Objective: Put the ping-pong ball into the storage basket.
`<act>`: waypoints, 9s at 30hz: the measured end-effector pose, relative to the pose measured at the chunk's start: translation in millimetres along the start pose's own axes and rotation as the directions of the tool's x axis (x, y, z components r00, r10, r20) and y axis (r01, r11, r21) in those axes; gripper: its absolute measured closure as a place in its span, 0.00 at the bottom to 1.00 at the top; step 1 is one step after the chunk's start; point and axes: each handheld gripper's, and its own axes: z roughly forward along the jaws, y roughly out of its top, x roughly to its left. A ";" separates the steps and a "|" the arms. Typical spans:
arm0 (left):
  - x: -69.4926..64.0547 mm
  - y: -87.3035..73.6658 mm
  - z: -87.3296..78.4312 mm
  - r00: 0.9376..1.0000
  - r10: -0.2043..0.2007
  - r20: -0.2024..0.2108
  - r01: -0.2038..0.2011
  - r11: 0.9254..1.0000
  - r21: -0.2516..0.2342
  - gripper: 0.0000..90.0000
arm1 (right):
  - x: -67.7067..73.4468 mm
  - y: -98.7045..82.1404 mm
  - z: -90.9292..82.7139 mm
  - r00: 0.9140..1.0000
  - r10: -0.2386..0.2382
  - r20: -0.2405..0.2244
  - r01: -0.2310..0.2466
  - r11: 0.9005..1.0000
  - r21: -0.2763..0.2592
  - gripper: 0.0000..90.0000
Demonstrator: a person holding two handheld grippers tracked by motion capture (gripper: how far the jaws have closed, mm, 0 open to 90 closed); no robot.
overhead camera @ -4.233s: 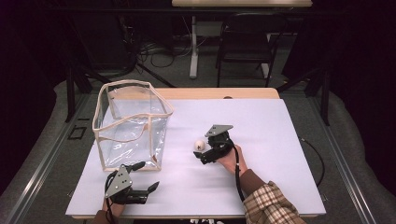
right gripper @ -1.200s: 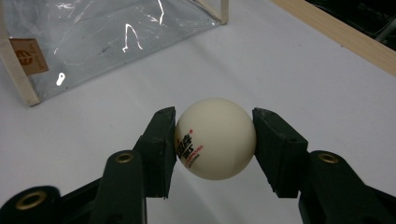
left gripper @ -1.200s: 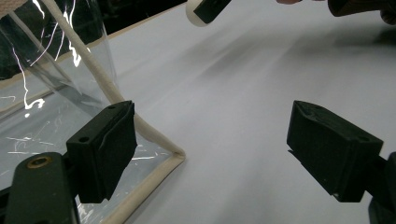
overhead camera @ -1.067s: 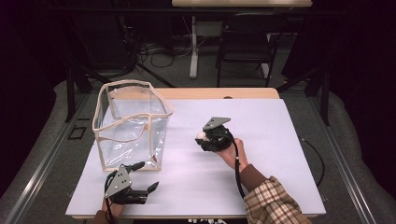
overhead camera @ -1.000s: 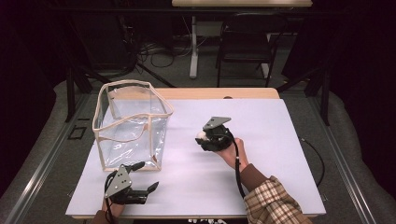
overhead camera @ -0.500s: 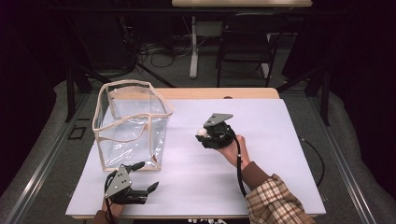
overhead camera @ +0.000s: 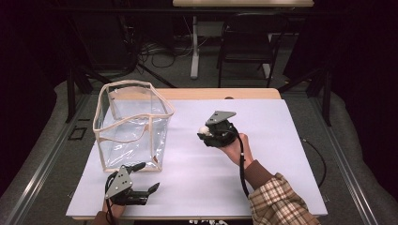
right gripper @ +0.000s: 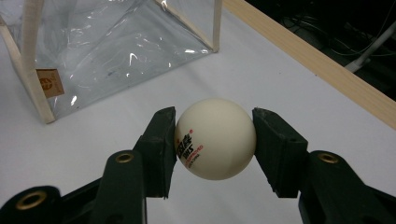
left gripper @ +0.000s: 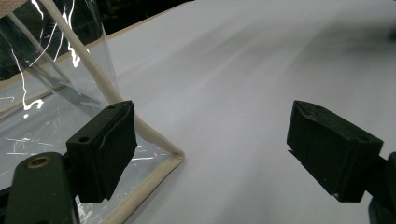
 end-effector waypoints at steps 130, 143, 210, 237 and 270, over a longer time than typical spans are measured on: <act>-0.5 0.1 0.5 1.000 0.003 0.014 -0.003 1.000 -0.005 0.18 | -10.3 98.8 0.2 0.998 -0.066 0.001 0.065 0.995 -0.078 0.57; -0.5 0.1 0.5 1.000 0.003 0.014 -0.003 1.000 -0.005 0.18 | -9.2 107.6 2.8 0.998 -0.068 0.000 0.067 0.994 -0.084 0.57; -0.1 0.2 -0.6 1.000 0.004 0.010 -0.004 1.000 -0.008 0.18 | -0.1 151.1 23.7 0.996 -0.092 -0.004 0.091 0.990 -0.103 0.57; -0.3 0.3 -0.9 1.000 0.006 0.010 -0.006 1.000 -0.010 0.18 | 6.3 163.8 37.2 0.996 -0.089 -0.007 0.088 0.992 -0.093 0.57; -0.2 0.3 -1.0 1.000 0.007 0.012 -0.007 1.000 -0.013 0.18 | 14.5 169.3 59.0 0.996 -0.086 -0.027 0.083 0.992 -0.092 0.57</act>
